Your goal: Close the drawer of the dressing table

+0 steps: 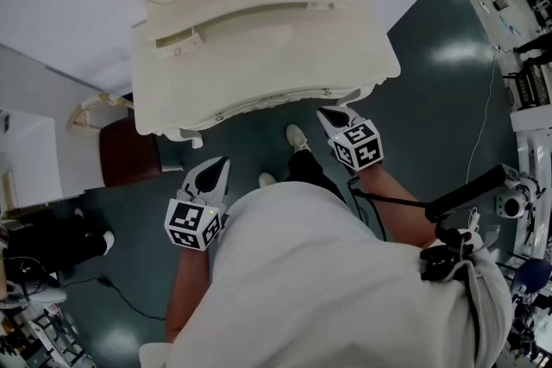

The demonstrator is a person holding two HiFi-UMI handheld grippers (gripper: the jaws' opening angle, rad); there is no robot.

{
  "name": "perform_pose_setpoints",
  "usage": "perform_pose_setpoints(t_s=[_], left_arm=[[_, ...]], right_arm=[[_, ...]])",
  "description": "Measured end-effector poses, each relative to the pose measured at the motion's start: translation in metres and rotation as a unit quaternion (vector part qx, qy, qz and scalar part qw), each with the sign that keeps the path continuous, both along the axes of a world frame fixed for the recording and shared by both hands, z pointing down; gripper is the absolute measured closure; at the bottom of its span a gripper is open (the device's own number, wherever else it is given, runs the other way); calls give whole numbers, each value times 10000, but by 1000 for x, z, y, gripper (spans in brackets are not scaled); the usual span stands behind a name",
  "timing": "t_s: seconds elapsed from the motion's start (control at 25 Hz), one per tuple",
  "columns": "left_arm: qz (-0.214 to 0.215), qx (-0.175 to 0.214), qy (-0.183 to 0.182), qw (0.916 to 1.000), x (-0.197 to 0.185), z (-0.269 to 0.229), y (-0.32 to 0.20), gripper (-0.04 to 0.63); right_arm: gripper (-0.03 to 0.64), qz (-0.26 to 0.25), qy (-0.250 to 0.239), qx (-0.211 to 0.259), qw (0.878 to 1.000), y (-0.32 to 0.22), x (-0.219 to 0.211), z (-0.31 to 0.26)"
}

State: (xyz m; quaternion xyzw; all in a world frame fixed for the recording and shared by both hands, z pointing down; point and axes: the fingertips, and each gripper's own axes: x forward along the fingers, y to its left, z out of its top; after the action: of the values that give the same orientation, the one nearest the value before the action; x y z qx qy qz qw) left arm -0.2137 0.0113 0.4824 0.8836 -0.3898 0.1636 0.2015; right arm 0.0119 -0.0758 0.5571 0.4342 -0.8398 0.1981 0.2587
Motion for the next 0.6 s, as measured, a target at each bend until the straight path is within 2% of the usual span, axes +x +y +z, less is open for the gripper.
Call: perform_pose_setpoints(t_s=[0.32, 0.6], left_arm=[[-18, 39, 10, 10000, -2, 1, 7, 592], [-32, 6, -11, 10000, 11, -11, 25, 592]], right_arm=[[617, -102, -28, 118, 9999, 8, -8, -6], [617, -201, -59, 148, 9997, 25, 1, -24]])
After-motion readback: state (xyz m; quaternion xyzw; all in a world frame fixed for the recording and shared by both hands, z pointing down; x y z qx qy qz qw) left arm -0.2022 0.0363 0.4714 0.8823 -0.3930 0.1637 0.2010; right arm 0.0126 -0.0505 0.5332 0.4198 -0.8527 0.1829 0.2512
